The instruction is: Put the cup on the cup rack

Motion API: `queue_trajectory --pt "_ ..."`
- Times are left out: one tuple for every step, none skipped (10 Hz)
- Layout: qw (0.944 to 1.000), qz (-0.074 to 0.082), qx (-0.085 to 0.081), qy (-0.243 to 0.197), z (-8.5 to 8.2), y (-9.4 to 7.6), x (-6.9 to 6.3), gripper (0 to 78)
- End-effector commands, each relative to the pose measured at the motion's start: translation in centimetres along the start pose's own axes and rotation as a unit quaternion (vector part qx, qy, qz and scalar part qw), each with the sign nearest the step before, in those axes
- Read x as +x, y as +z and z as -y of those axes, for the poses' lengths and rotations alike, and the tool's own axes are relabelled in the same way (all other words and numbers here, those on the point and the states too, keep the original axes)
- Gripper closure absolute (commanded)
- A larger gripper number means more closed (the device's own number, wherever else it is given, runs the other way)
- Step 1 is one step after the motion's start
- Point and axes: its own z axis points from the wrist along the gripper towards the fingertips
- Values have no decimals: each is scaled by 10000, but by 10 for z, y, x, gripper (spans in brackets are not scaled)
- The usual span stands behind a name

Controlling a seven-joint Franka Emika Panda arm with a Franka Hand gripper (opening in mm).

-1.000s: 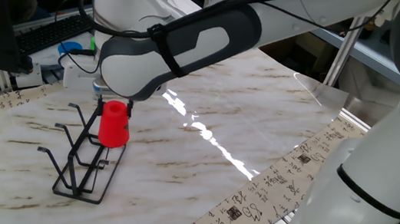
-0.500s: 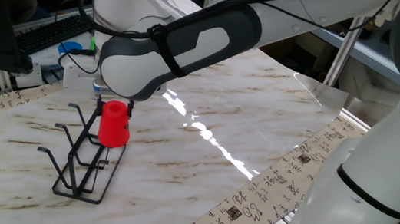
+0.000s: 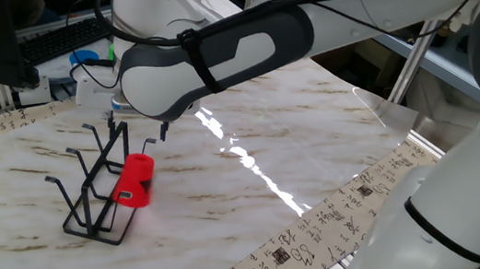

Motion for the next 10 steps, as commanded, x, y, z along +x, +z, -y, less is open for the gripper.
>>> queue_trajectory --pt "10000 7 -9 18 -1 0 -1 1" --pt "9999 12 -10 -109 -1 0 -1 1" --pt "9999 3 -12 -165 0 -2 -1 1" --pt "9998 -19 -12 -222 0 -3 -2 1" --pt "9993 -93 9 -352 2 -8 -6 1" --pt "9993 -100 12 -366 2 -9 -7 1" --pt "9978 -164 11 -637 10 -16 -20 1" --pt "9963 -160 29 -841 16 -19 -30 1" --pt "9944 -181 28 -1038 24 -21 -41 1" --pt "9916 -188 20 -1276 34 -23 -54 1"
